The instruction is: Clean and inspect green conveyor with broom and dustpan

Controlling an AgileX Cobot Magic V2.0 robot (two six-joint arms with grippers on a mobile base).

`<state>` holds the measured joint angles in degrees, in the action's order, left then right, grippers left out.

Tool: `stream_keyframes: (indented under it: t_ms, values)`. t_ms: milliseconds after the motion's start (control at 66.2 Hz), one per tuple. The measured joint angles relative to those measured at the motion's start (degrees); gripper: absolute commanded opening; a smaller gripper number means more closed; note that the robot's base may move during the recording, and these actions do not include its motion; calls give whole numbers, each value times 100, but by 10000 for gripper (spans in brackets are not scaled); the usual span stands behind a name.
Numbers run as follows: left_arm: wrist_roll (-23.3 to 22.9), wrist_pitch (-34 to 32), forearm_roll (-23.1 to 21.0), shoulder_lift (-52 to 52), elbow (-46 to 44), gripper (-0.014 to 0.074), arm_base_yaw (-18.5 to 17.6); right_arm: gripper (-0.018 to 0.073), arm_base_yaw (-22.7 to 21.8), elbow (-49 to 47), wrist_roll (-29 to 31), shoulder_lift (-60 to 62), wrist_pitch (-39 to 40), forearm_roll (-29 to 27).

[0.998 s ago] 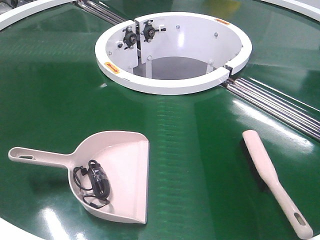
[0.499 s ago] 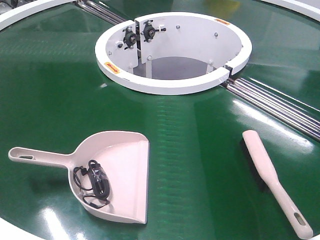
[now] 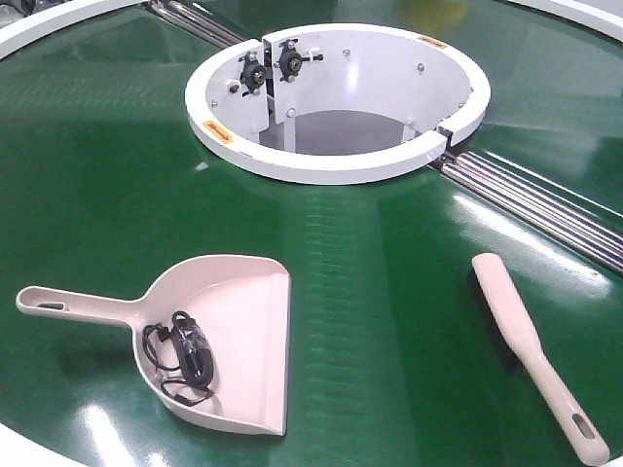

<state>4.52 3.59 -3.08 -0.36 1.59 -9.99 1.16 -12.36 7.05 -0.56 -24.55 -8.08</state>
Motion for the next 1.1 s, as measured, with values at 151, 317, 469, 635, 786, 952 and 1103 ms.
stream_keyframes:
  t_ms: [151, 317, 469, 635, 786, 952, 1103]
  values:
    - [0, 0, 0, 0, 0, -7, 0, -10, 0, 0, 0, 0, 0, 0]
    - [0, 0, 0, 0, 0, -7, 0, -10, 0, 0, 0, 0, 0, 0]
    - [0, 0, 0, 0, 0, -7, 0, -10, 0, 8, 0, 0, 69, 25]
    - [0, 0, 0, 0, 0, -7, 0, -10, -5, 355, -368, 0, 604, 554]
    - [0, 0, 0, 0, 0, -7, 0, -10, -5, 1062, -884, 0, 1580, 1152]
    - [0, 0, 0, -13, 0, -7, 0, -10, -5, 1391, -1020, 114, 1911, 1191]
    - [0, -2, 0, -37, 0, -7, 0, -10, -5, 1391, -1035, 114, 1929, 1191]
